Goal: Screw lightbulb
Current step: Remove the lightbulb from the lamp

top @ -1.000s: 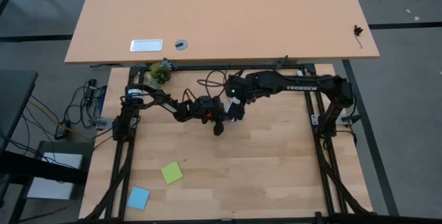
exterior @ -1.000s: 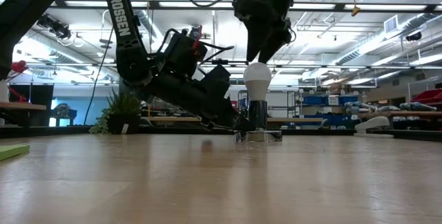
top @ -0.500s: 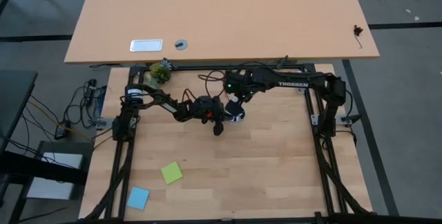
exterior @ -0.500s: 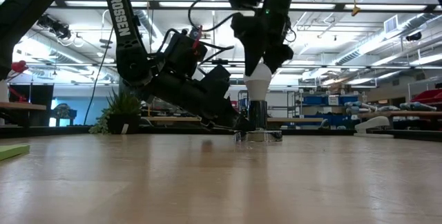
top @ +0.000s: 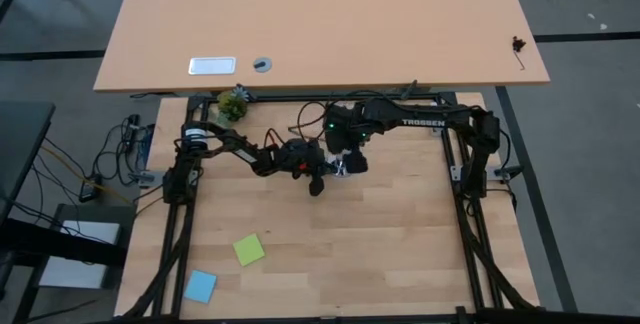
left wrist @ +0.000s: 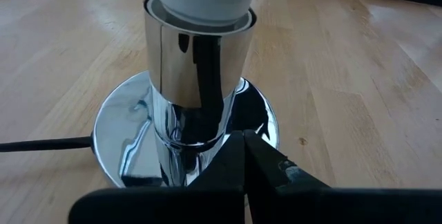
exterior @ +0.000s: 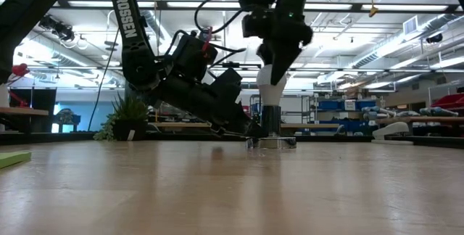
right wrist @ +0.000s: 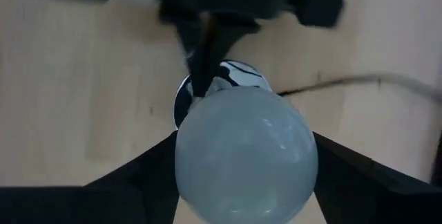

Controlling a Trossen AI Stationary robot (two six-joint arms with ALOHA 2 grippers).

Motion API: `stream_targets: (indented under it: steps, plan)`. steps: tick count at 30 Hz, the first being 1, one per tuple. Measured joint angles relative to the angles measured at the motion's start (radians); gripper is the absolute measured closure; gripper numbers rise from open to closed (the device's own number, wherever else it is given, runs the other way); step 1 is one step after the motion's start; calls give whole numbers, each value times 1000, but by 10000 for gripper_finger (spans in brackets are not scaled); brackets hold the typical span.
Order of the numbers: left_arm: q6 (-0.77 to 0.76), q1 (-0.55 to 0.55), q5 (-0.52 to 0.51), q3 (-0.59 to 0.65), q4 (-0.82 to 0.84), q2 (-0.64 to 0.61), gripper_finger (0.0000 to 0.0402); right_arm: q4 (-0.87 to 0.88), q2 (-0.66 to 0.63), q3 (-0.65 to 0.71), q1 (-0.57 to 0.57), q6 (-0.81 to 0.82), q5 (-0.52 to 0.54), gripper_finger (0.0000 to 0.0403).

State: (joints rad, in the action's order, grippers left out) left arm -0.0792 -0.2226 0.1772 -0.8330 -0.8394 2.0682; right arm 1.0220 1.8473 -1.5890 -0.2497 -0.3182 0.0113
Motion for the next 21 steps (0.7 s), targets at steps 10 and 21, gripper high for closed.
stream_targets:
  steps: [10, 21]
  plan:
    - [0, 0, 0, 0, 1, 0, 401, 2, -2, 0, 22, -102, 42, 80]
    - [0, 0, 0, 0, 1, 0, 401, 33, -10, -68, 74, 430, 126, 52]
